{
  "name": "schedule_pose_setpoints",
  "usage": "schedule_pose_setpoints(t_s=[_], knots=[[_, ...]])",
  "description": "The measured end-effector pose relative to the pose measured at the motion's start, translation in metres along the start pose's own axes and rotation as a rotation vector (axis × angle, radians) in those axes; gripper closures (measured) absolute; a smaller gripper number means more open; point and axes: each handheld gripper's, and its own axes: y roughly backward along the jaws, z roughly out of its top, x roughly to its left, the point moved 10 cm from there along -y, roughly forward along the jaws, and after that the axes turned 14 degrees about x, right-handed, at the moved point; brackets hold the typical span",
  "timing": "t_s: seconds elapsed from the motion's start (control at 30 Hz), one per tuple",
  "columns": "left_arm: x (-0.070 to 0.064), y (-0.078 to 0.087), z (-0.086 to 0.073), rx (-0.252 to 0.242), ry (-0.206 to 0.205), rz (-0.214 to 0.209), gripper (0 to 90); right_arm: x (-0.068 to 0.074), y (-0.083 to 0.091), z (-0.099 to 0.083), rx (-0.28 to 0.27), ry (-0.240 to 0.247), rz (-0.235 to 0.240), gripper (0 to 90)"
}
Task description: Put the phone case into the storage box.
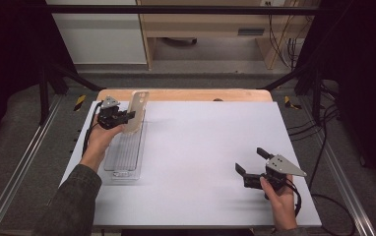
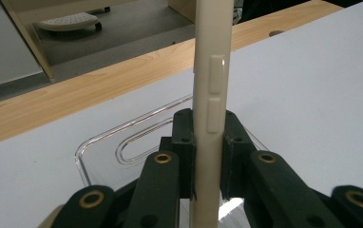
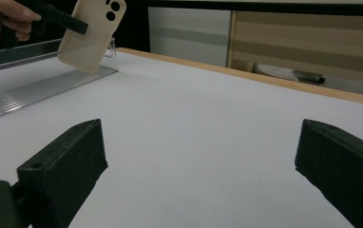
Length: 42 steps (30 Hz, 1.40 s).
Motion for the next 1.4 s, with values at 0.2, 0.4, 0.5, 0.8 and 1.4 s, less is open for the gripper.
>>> schedule_pose_setpoints(t_s=[0.2,0.4,0.5,0.8,1.4], knots=[[0.001,0.0,0.0,0.001,0.009,0.005,78.7,0.0,0.0,0.0,-0.001,-0.001,0.001,3.1],[0.003,-0.001,0.0,0.002,0.017,0.019,78.8,0.0,0.0,0.0,0.001,-0.003,0.003,3.1],[0.004,-0.001,0.0,0.005,0.018,0.029,78.8,0.0,0.0,0.0,0.001,-0.004,0.002,3.1],[0.008,0.0,0.0,0.009,0.033,0.056,78.6,0.0,0.0,0.0,-0.001,-0.004,0.003,3.1],[0.017,0.001,-0.002,0.019,0.06,0.098,78.6,0.0,0.0,0.0,0.004,-0.007,0.009,3.0]])
